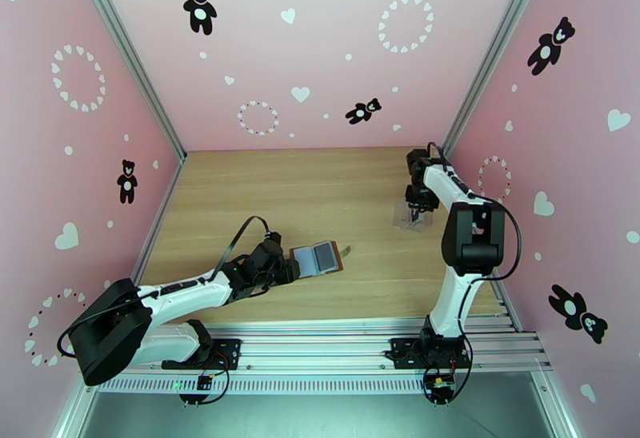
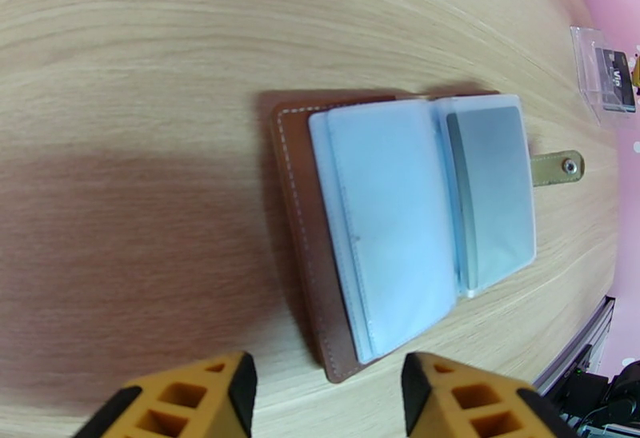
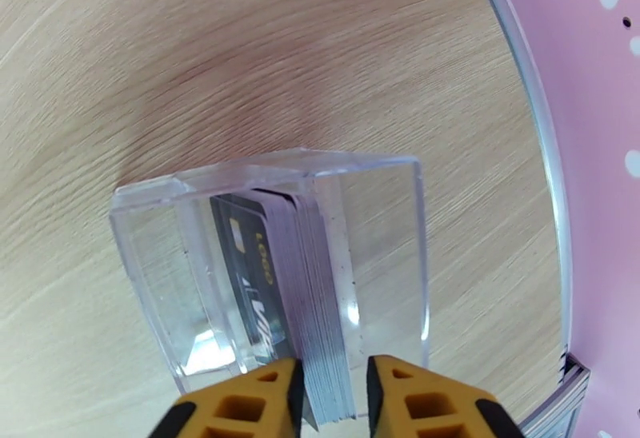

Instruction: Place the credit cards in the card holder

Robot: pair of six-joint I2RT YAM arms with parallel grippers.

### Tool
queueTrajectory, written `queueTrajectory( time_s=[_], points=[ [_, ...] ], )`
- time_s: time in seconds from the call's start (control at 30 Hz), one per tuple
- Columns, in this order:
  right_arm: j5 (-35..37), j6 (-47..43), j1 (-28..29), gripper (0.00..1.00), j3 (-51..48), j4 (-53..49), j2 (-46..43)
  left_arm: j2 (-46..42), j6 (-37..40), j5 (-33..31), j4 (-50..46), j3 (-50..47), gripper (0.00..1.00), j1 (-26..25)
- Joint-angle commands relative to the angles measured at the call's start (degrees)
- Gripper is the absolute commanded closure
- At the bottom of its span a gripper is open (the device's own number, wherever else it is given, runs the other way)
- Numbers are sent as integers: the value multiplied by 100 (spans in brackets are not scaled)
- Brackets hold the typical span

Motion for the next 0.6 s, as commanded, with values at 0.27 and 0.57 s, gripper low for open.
queueTrajectory(
  time_s=[0.27,0.57],
  points=[
    [-321,-136,-75,45,64,11,20,65,-9,-18,95,60,47,-45],
    [-495,-157,-196,45,126,89,463,58,-3,-14,65,69,47,-45]
  ],
)
